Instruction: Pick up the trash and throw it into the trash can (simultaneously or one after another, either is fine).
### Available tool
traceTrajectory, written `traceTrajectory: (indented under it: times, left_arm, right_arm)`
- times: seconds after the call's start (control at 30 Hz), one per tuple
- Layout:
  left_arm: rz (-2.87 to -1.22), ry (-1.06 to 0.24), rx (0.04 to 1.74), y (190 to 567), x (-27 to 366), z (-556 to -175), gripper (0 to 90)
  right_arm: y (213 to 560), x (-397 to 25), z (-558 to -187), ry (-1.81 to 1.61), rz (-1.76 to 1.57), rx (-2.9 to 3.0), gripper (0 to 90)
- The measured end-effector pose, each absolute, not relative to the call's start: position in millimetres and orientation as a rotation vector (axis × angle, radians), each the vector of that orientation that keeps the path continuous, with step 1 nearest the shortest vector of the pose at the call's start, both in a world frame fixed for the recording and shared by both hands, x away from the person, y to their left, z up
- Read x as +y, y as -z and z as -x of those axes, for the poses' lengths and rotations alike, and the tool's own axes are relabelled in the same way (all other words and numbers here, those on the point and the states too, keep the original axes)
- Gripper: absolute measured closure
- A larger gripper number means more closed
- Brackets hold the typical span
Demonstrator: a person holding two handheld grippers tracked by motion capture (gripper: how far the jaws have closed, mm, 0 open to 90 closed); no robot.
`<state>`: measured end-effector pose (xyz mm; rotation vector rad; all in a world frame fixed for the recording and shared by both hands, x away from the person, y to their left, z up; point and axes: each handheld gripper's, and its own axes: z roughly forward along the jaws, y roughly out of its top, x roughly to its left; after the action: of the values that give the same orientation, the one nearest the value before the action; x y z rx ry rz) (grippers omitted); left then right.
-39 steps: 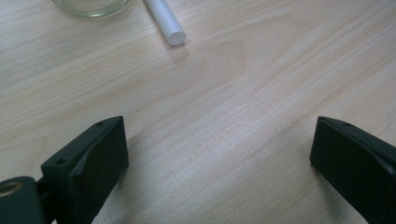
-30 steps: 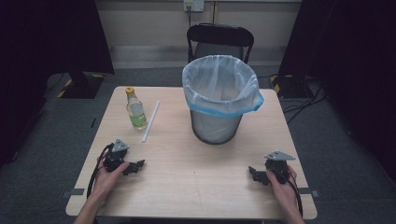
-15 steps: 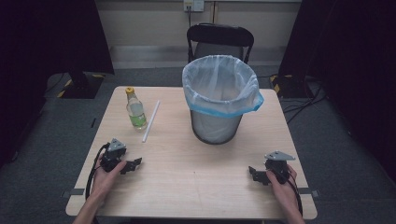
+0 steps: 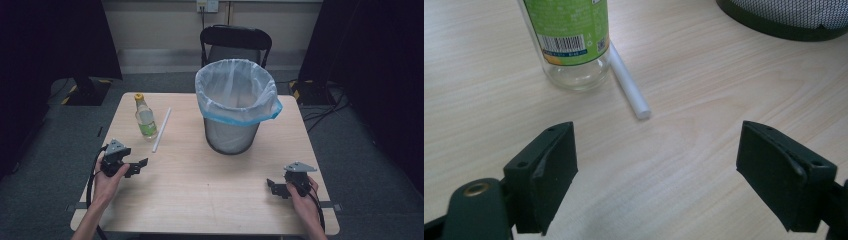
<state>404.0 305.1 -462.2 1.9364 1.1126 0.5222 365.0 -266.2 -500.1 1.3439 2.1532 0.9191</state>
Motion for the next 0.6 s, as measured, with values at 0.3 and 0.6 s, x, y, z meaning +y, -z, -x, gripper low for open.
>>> traceTrajectory:
  times: [0.3,0.6]
  left_arm:
    - [-1.919,-0.528,1.122,454.9,306.4,-433.7,17.0]
    - [-1.946,-0.536,1.141,445.9,304.5,-453.9,17.5]
  right_arm:
    - [500.1,-266.1,-364.9,-0.919,-1.344,2.153,10.4]
    - [500.1,-266.1,-364.9,-0.918,-1.346,2.153,10.4]
